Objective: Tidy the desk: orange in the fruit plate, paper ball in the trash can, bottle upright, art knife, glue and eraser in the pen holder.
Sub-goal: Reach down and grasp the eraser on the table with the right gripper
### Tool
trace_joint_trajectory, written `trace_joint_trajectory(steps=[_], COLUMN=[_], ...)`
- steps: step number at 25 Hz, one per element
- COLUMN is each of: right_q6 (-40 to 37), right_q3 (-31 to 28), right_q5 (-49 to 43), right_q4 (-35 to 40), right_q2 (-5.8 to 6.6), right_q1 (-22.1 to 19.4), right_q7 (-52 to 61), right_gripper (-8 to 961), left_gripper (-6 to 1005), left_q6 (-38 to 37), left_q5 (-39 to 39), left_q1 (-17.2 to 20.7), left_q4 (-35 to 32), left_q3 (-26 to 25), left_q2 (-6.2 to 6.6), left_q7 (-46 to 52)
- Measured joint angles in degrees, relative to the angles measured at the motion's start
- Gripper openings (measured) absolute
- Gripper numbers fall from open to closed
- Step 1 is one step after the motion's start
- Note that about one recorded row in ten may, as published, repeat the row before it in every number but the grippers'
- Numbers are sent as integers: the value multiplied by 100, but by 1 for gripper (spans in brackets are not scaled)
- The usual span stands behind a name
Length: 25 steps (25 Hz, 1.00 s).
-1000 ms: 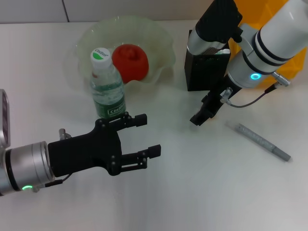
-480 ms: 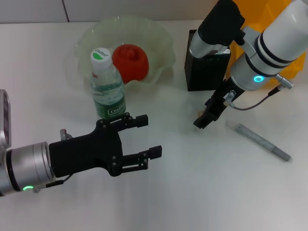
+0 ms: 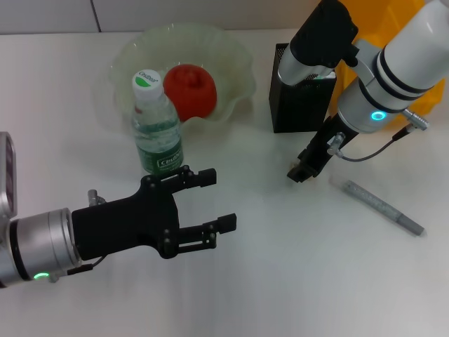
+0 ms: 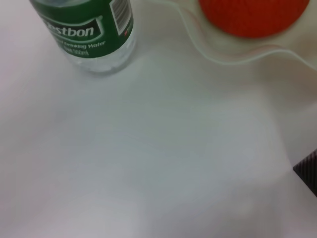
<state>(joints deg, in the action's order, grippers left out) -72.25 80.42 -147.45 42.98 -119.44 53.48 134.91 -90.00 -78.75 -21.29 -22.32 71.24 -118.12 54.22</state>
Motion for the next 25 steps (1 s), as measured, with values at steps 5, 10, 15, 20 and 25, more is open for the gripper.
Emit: trace_joint_trajectory(steps=[5, 10, 15, 20, 25], right_q6=[-14, -55, -97, -272, -649], right_q3=[0, -1, -41, -70, -152], right_q5=[-4, -4, -4, 29, 40], right_q4=[0, 22, 85, 536, 1453], right_q2=[0, 0, -1, 0, 13], right_q1=[-7, -23, -68, -269, -606], right_q7=[0, 0, 0, 33, 169], right_gripper=[369, 266, 227, 224, 221], left_gripper=[799, 799, 798, 798, 798], left_q6=[0, 0, 0, 0, 0], left_q5=[0, 0, 0, 0, 0], left_q1=[11, 32, 37, 42, 54], left_q4=[0, 0, 4, 8, 9], left_q3=[-5, -13, -15, -10, -6], left_q2=[0, 0, 0, 0, 1], left_q7=[0, -16, -26, -31, -35])
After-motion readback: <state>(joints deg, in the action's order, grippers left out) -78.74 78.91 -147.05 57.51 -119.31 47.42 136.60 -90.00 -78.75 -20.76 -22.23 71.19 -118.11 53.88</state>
